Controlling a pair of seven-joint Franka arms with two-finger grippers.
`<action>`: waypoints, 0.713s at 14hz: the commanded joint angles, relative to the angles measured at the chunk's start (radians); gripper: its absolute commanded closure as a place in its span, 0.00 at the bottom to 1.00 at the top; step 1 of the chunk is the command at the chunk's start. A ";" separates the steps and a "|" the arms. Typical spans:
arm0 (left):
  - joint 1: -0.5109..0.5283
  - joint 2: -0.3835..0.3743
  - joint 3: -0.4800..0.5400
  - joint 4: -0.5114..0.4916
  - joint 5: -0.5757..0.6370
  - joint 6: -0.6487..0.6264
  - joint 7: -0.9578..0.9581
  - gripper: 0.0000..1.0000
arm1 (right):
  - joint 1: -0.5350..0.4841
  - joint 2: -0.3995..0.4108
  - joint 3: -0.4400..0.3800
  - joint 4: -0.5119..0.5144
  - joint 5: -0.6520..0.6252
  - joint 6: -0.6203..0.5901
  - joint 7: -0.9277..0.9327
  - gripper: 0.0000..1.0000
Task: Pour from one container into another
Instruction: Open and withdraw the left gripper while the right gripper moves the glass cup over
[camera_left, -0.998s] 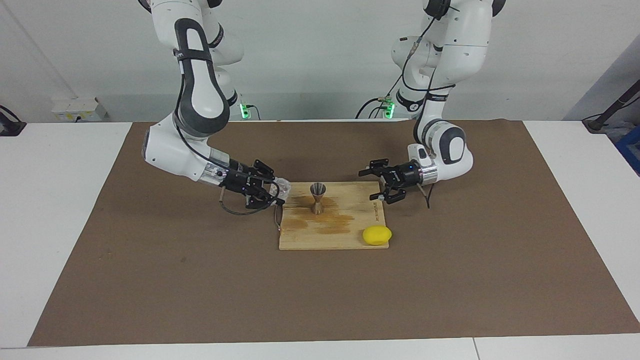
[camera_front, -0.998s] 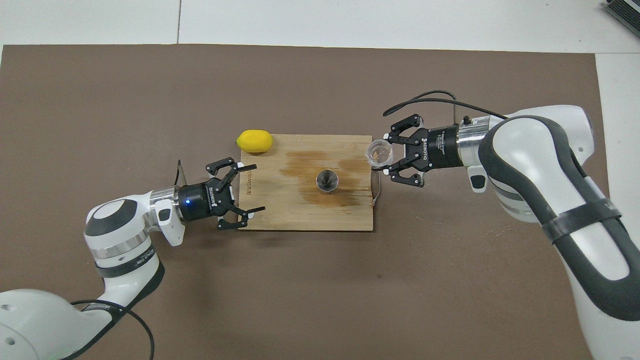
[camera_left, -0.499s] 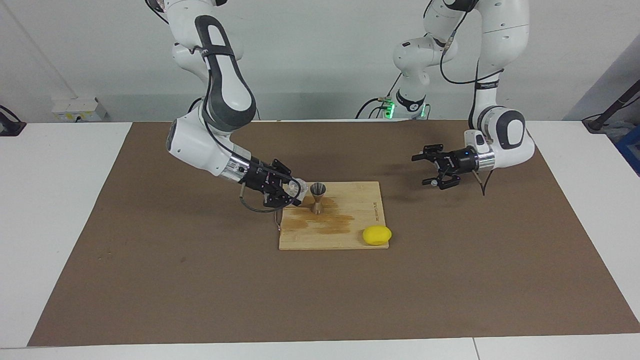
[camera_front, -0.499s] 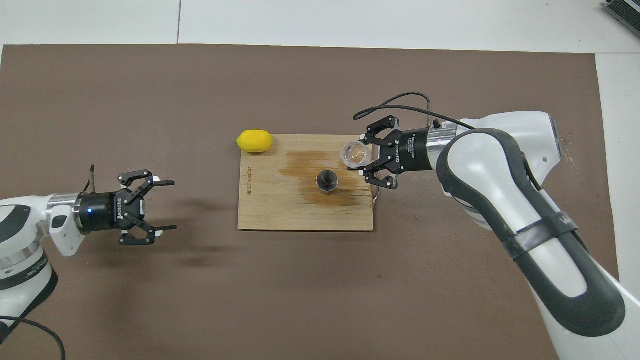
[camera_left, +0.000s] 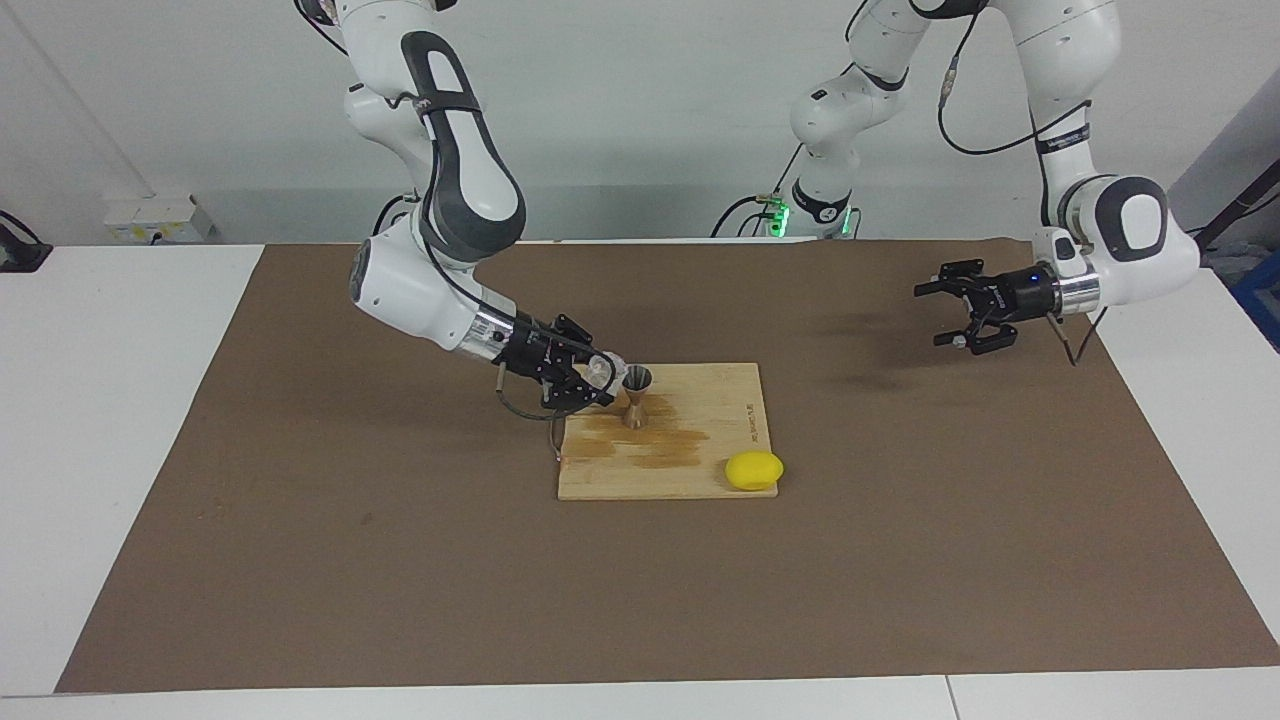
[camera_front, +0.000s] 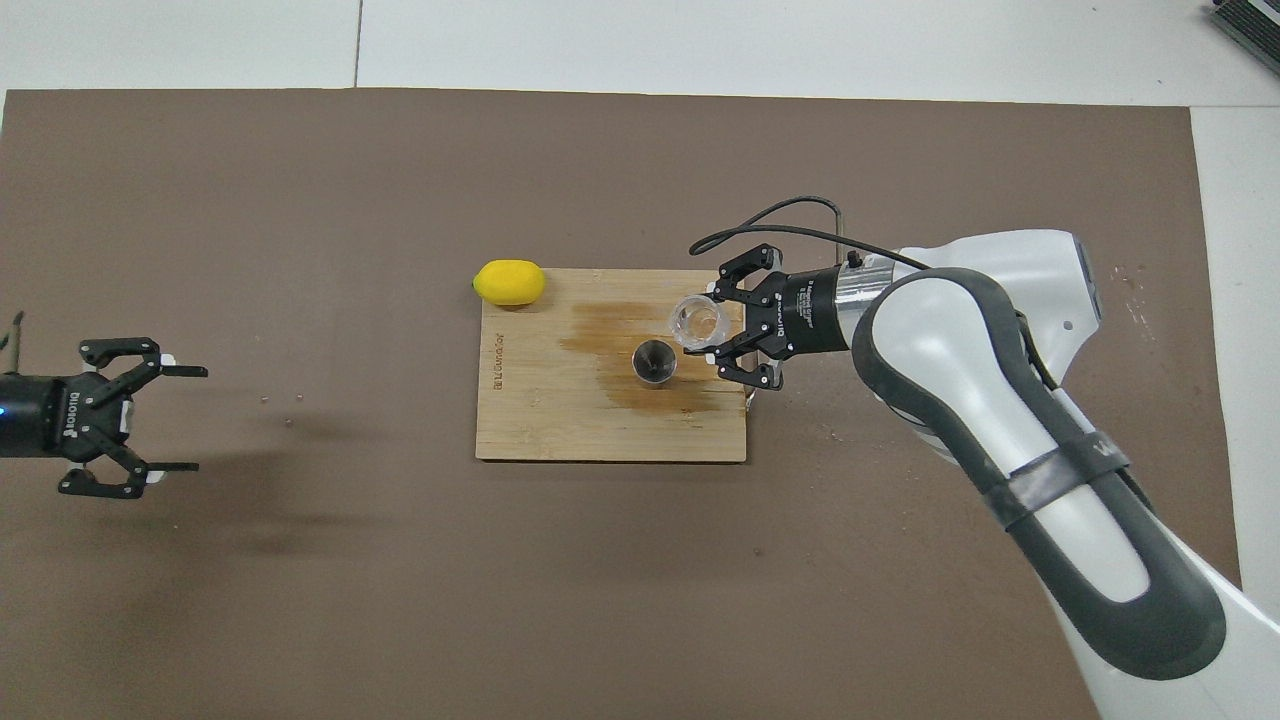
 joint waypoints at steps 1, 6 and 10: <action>0.012 -0.008 0.005 0.143 0.135 -0.063 -0.101 0.00 | 0.011 -0.027 -0.006 -0.022 -0.045 0.003 0.023 1.00; -0.012 -0.035 -0.004 0.344 0.297 -0.094 -0.412 0.00 | 0.018 -0.064 -0.006 -0.048 -0.132 -0.003 0.062 1.00; -0.101 -0.063 -0.003 0.440 0.455 -0.027 -0.546 0.00 | 0.039 -0.063 -0.006 -0.037 -0.183 -0.002 0.106 1.00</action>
